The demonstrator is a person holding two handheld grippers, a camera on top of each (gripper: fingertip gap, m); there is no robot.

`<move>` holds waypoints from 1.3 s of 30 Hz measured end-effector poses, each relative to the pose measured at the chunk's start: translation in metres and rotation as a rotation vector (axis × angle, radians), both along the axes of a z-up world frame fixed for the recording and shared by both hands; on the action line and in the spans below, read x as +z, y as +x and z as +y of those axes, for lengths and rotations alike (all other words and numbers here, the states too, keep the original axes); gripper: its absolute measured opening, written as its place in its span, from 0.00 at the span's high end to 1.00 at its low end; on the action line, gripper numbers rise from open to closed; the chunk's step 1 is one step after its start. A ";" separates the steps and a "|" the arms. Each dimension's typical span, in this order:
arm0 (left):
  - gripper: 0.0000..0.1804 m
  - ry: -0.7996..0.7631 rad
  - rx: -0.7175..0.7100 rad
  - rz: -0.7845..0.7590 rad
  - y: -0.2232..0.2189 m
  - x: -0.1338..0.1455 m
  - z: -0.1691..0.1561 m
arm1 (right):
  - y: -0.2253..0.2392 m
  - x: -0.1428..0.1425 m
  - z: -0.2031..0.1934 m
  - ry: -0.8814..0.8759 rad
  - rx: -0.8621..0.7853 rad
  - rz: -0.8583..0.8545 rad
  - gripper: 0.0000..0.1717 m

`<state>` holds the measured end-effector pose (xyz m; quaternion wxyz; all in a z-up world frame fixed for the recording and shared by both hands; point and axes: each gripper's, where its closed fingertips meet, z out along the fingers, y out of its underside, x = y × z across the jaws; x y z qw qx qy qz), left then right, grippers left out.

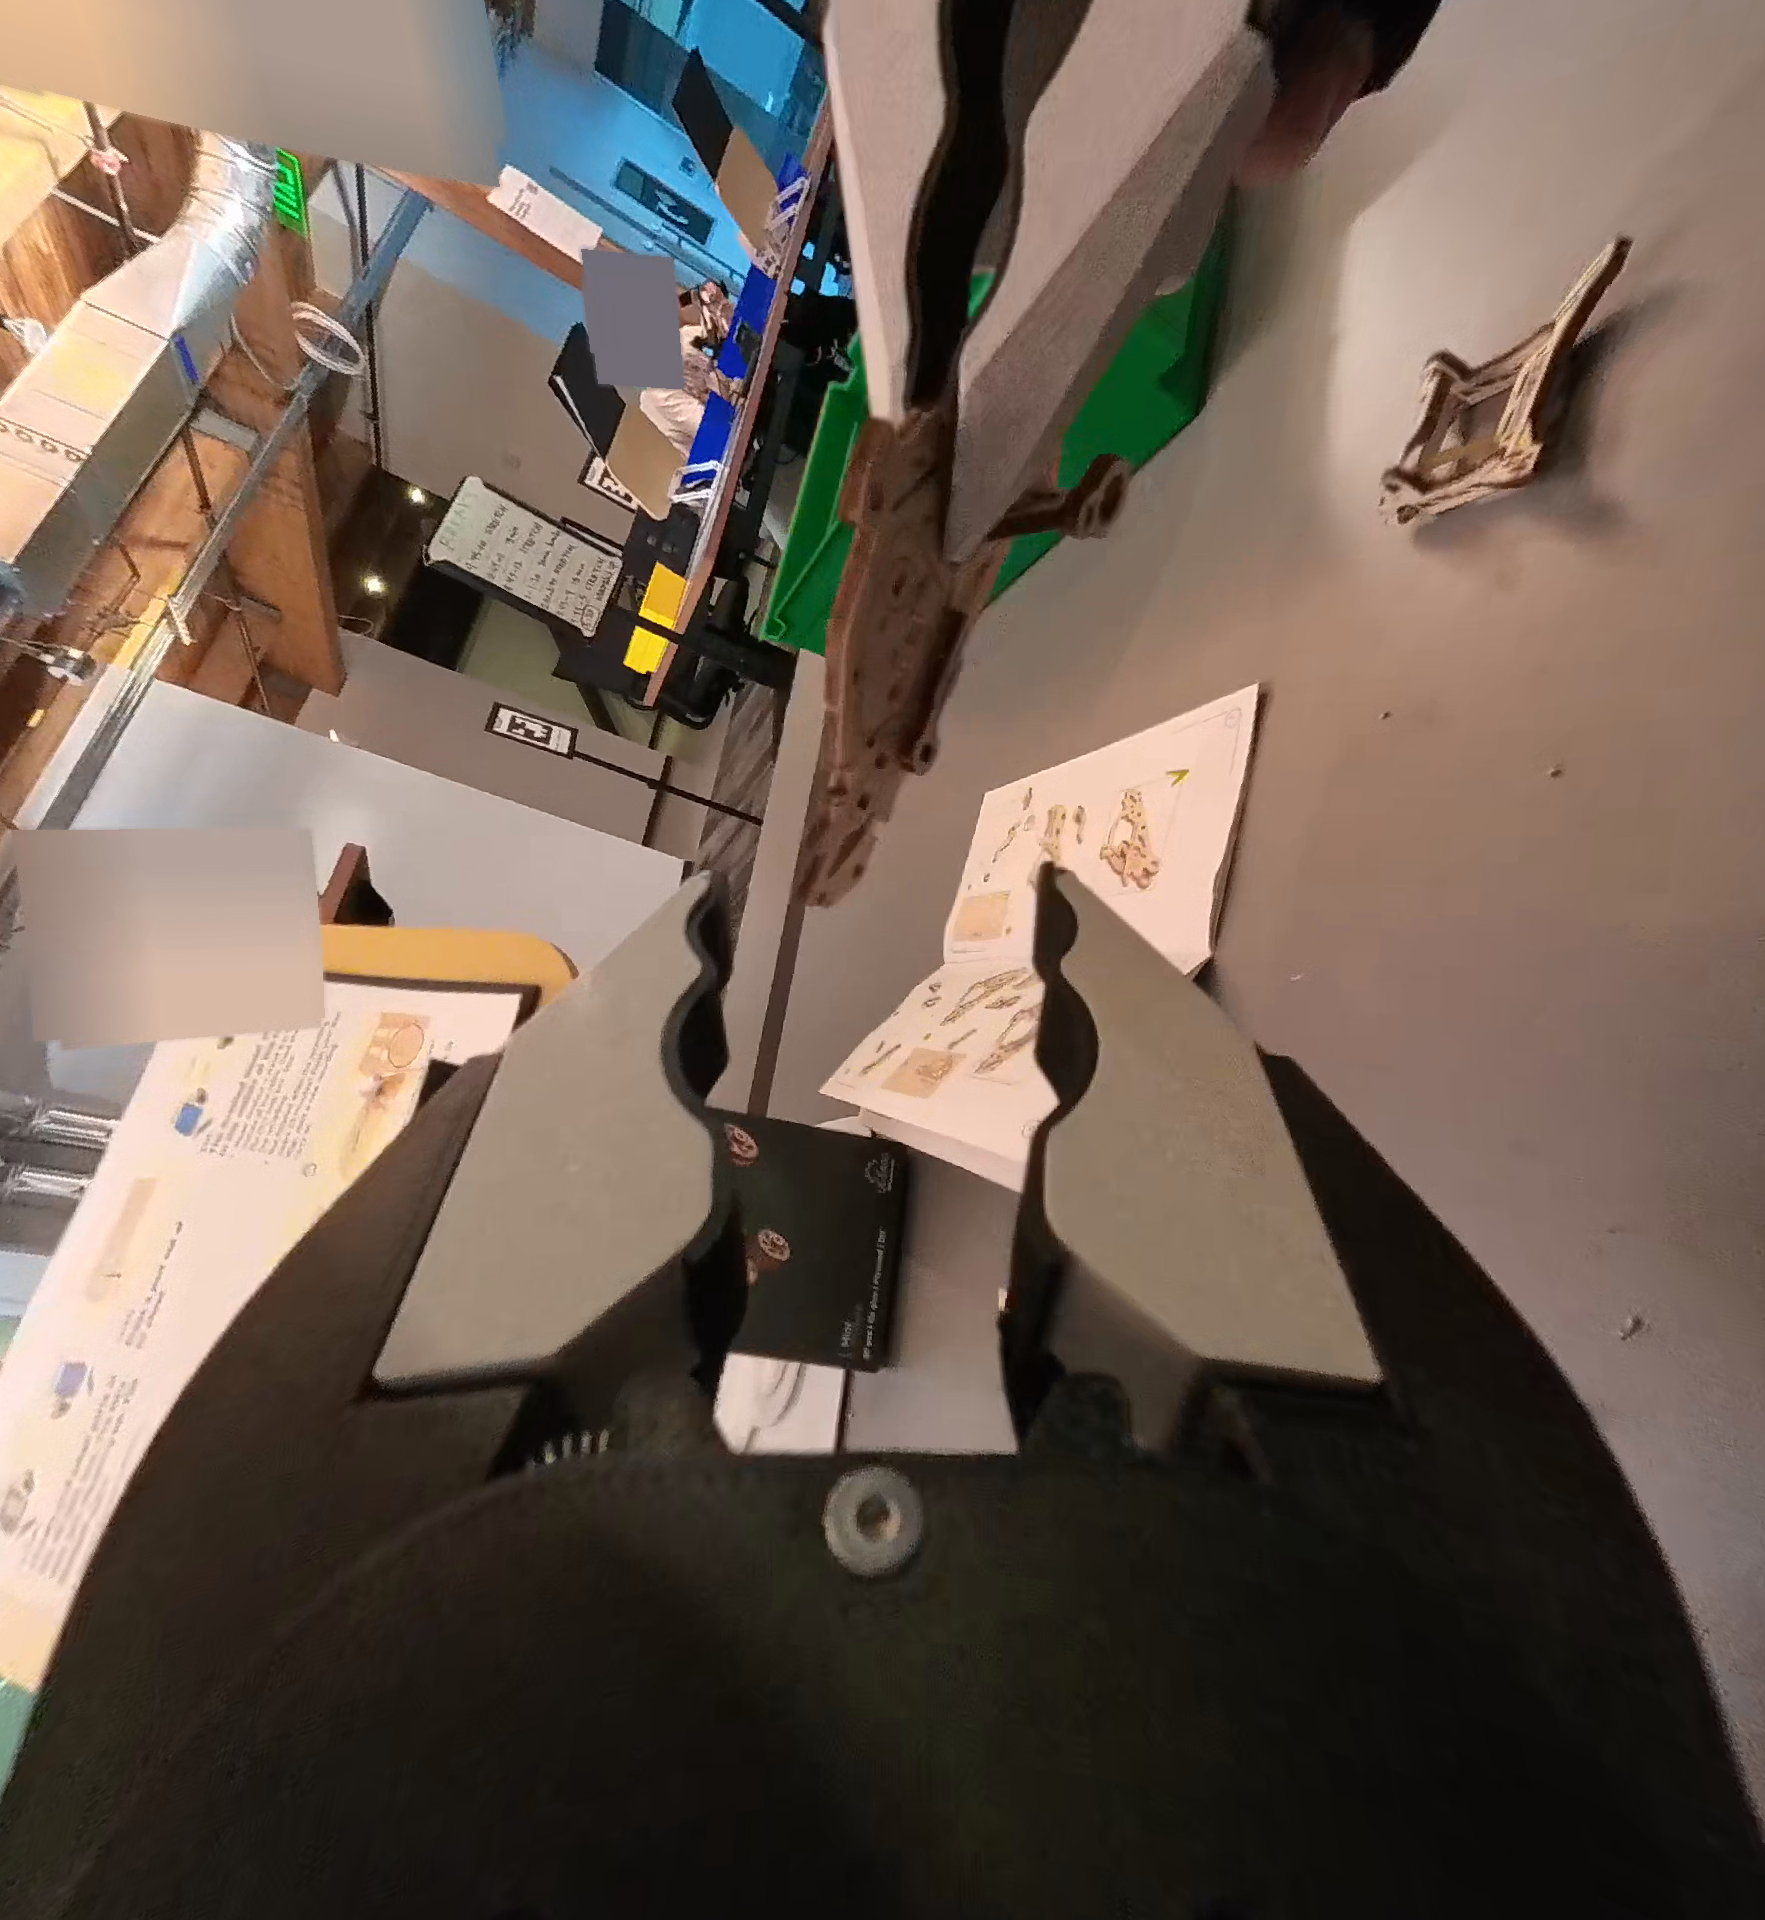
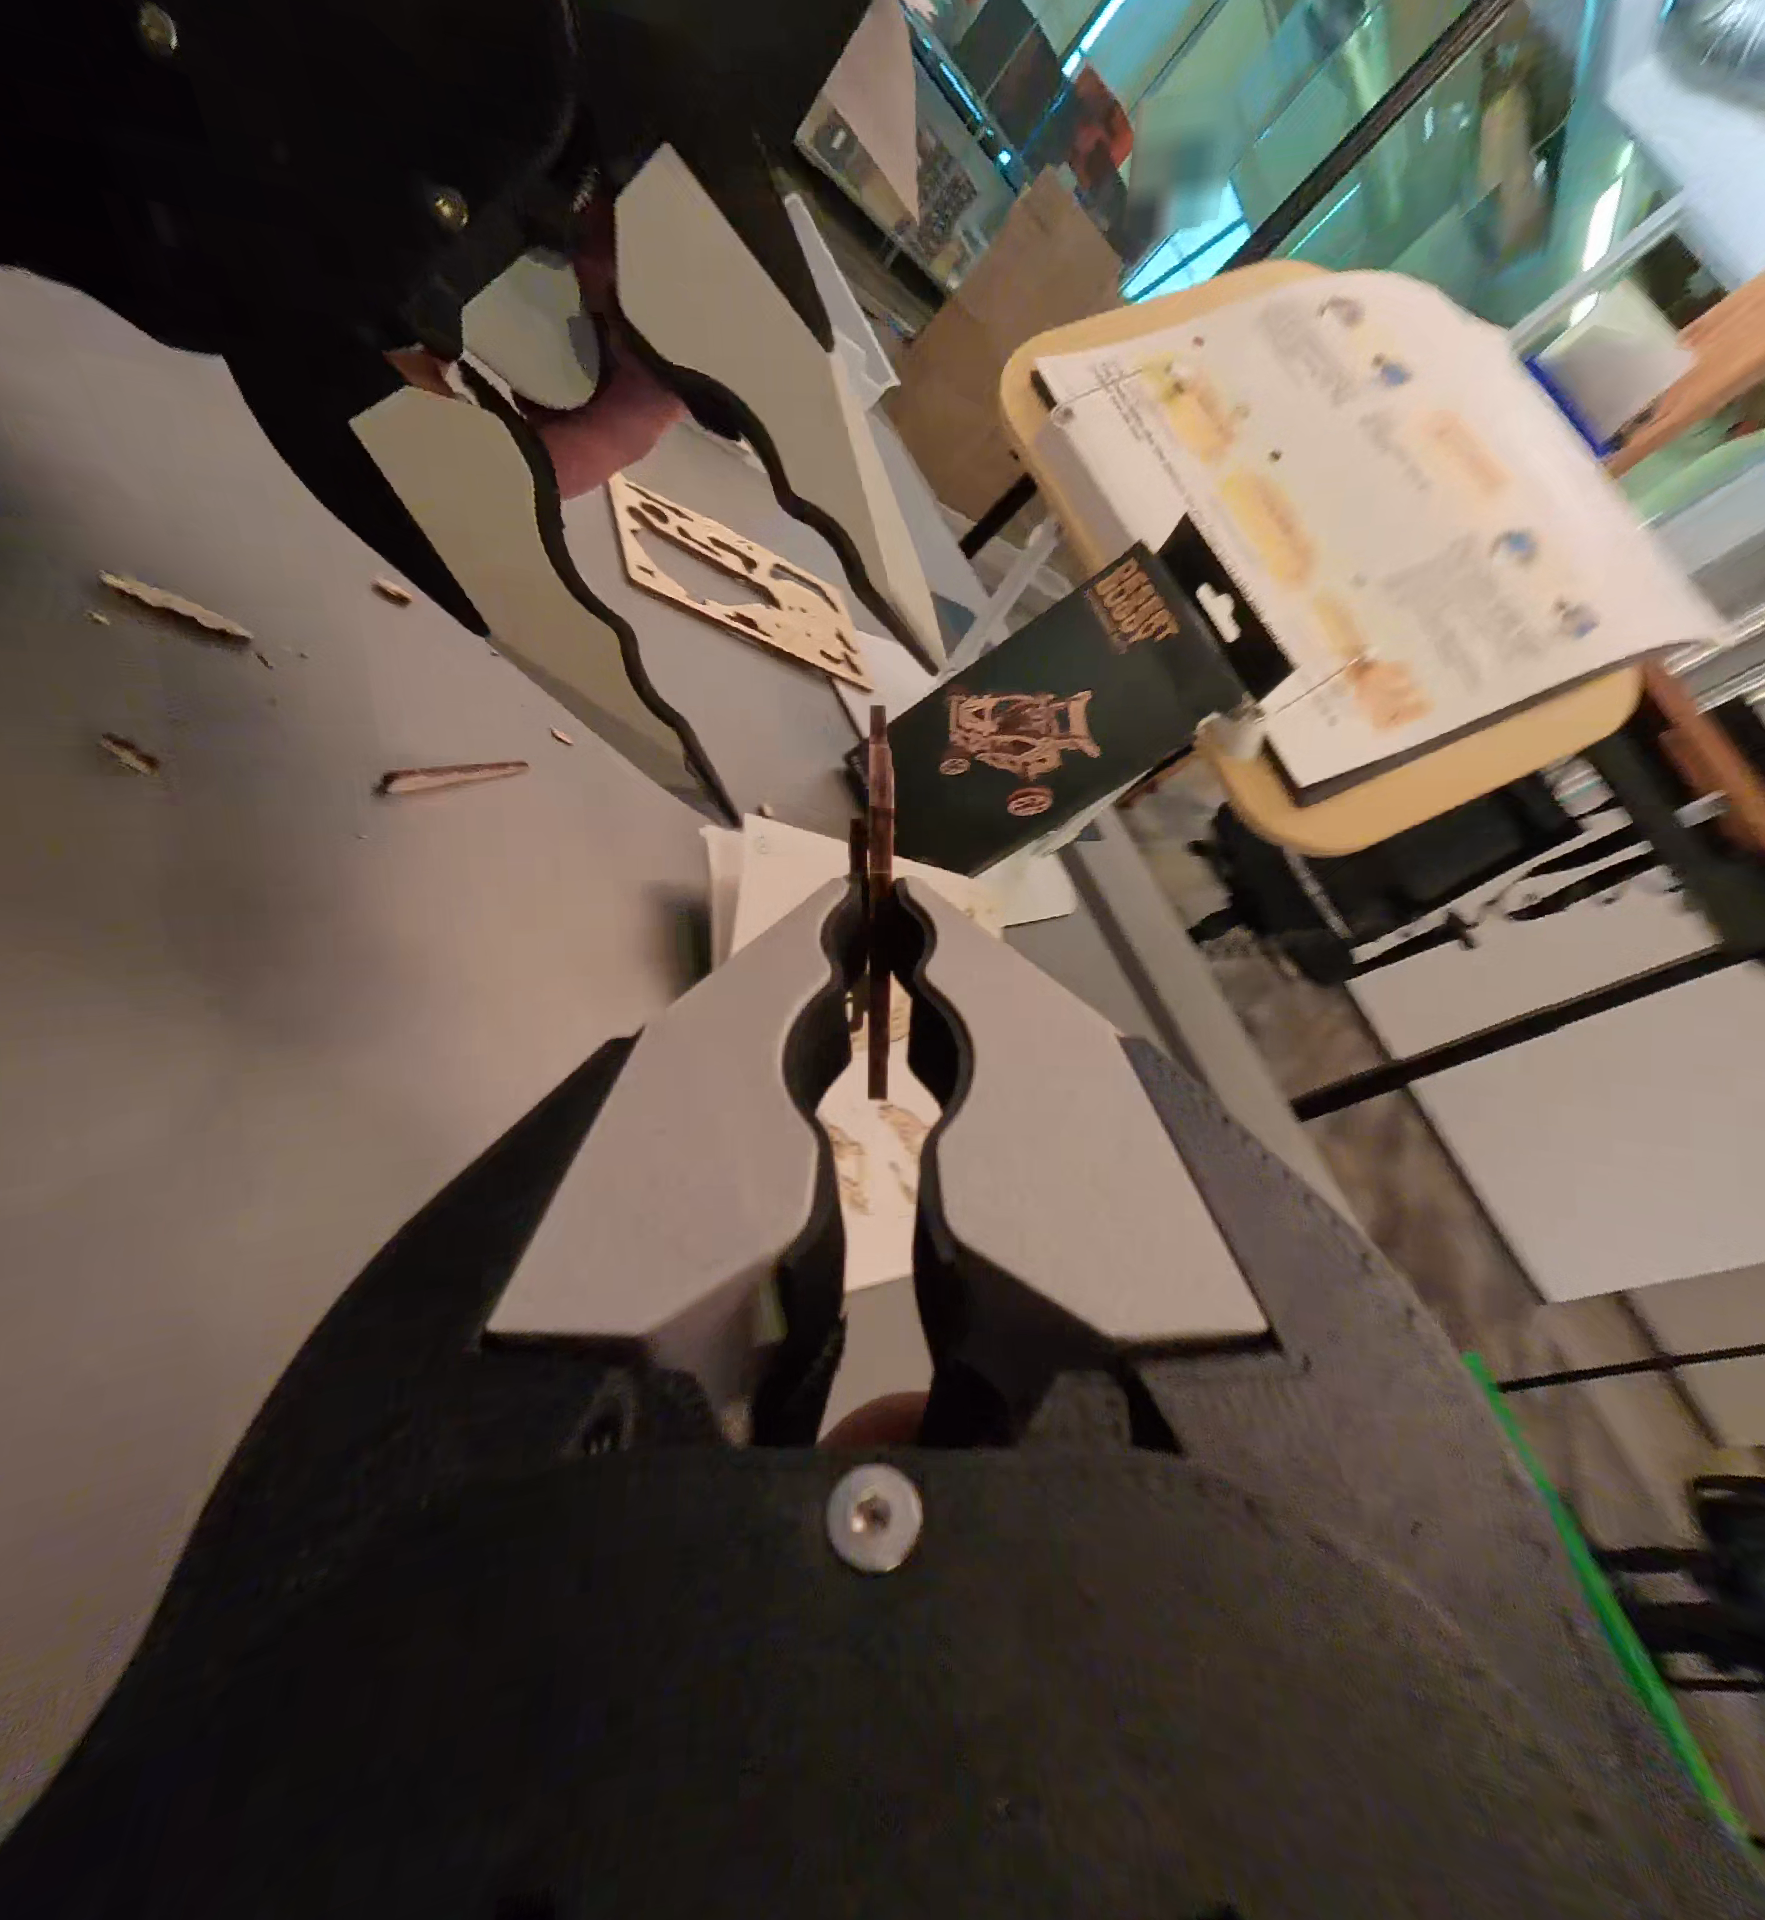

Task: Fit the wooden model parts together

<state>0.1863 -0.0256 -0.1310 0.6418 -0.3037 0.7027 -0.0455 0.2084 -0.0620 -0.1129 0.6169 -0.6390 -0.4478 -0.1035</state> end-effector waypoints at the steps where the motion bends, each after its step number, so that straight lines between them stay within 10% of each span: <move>1: 0.69 0.009 -0.006 0.000 0.001 0.002 -0.001 | -0.001 0.002 -0.001 0.020 -0.001 -0.025 1.00; 14: 0.85 0.080 -0.064 0.032 0.013 0.007 -0.012 | -0.011 0.003 -0.005 0.094 0.023 -0.149 1.00; 19: 0.70 -0.101 -0.048 0.032 0.002 0.000 -0.006 | -0.010 -0.010 -0.007 -0.135 0.053 0.098 1.00; 27: 0.75 -0.562 -0.008 0.017 -0.013 -0.021 0.003 | -0.001 -0.019 -0.001 -0.563 0.095 0.820 0.99; 39: 0.80 -1.046 -0.138 0.020 -0.006 -0.023 -0.011 | -0.001 -0.033 0.003 -0.793 0.190 1.094 0.99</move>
